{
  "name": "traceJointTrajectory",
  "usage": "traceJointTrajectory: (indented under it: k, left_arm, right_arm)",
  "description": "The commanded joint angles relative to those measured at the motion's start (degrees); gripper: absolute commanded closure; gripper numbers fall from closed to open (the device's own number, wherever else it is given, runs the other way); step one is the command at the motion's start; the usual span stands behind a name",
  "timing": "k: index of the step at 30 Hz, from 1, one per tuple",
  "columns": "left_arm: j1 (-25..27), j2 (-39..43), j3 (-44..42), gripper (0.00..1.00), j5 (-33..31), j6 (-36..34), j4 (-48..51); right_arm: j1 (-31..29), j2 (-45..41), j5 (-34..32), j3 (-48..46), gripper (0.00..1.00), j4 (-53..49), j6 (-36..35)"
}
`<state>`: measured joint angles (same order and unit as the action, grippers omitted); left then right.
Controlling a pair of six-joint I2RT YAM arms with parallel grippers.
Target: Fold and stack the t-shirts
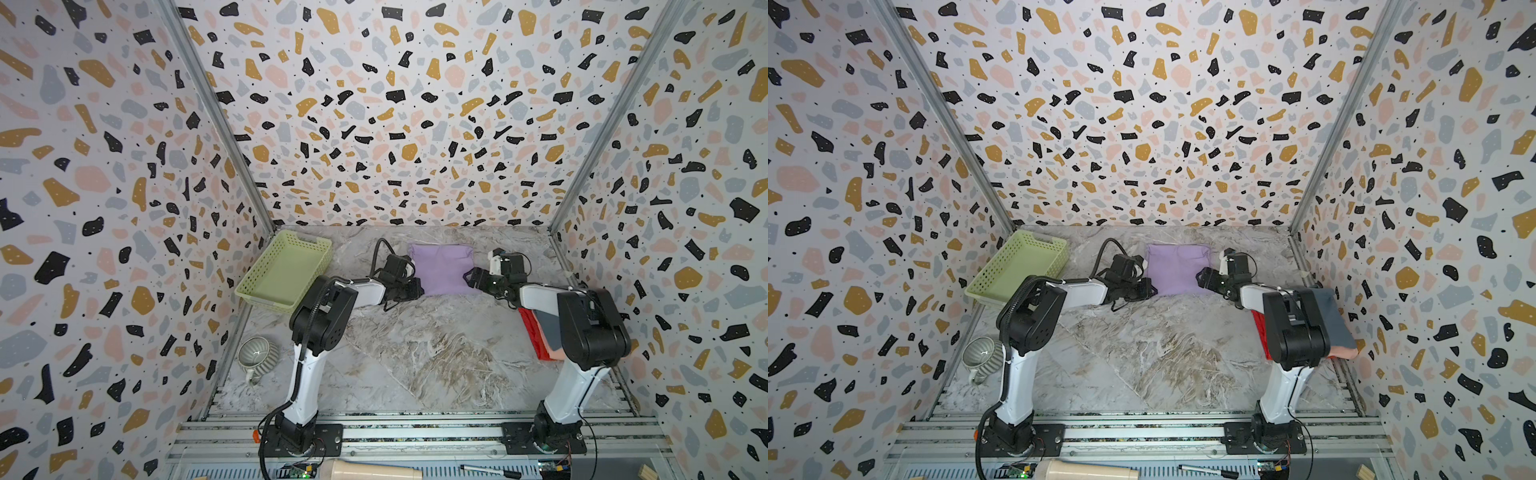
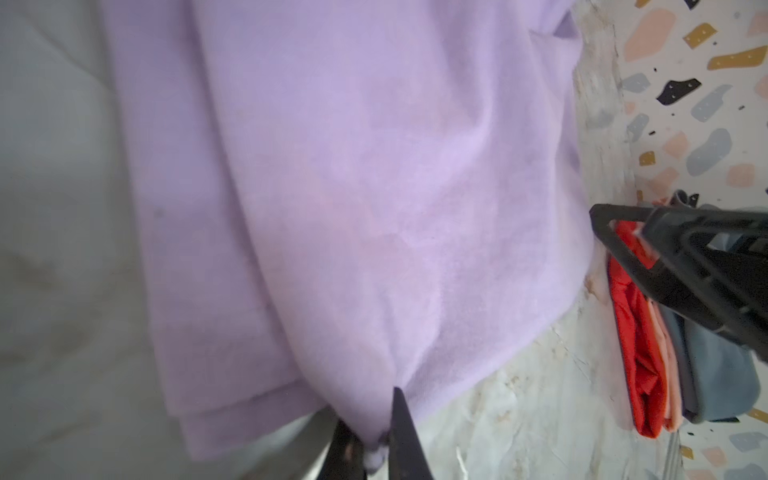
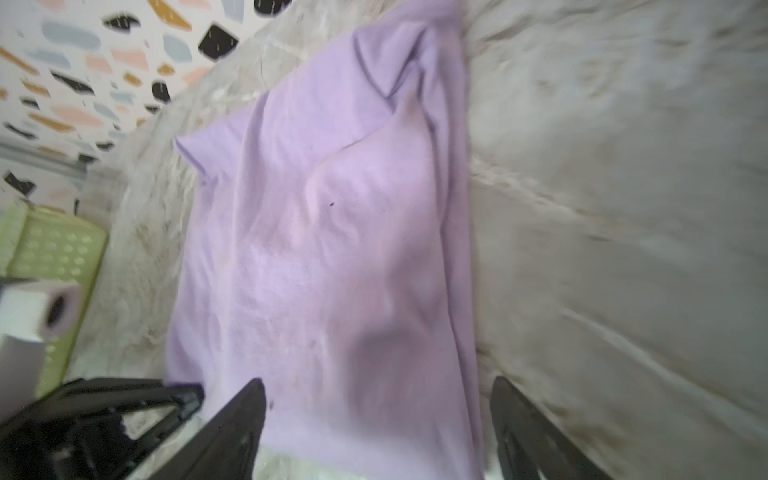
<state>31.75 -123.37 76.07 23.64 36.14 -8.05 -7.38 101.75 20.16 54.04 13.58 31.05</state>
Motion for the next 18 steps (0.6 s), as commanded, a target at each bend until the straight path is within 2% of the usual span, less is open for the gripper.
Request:
traceJointTrajectory:
  k: [1, 2, 4, 5, 7, 10, 14, 18]
  left_arm:
    - [2.2, 1.3, -1.9, 1.0, 2.1, 9.0, -10.1]
    - [2.8, 1.6, -2.3, 1.0, 2.6, 11.9, -13.0]
    - [4.0, 1.9, -2.2, 1.0, 3.3, 17.3, -17.0]
    - [4.5, 2.1, -2.1, 1.0, 3.5, 18.9, -18.6]
    - [6.0, 2.3, -1.2, 1.0, 3.8, 21.6, -20.1]
    - [7.7, 2.7, -1.2, 1.0, 4.9, 26.1, -24.3]
    - [9.3, 3.1, -1.8, 1.0, 6.5, 29.6, -27.2]
    - [10.4, 4.2, -2.9, 1.0, 7.2, 29.9, -27.6]
  right_arm:
    - [0.0, -8.9, 5.5, -6.9, 0.12, 2.3, 8.7]
    - [-0.1, -11.3, 6.8, -10.8, 0.08, 5.1, 12.2]
    - [-0.2, -15.5, 8.5, -18.3, 0.06, 11.1, 18.3]
    - [-0.1, -17.3, 8.8, -21.9, 0.02, 13.9, 21.3]
    - [-0.1, -20.6, 9.5, -28.4, 0.01, 20.5, 27.0]
    - [0.0, -22.2, 8.7, -32.2, 0.01, 24.1, 29.8]
    - [1.1, -18.0, 9.8, -33.3, 0.01, 31.5, 32.5]
    - [2.0, -9.3, 12.0, -33.9, 0.01, 45.9, 38.4]
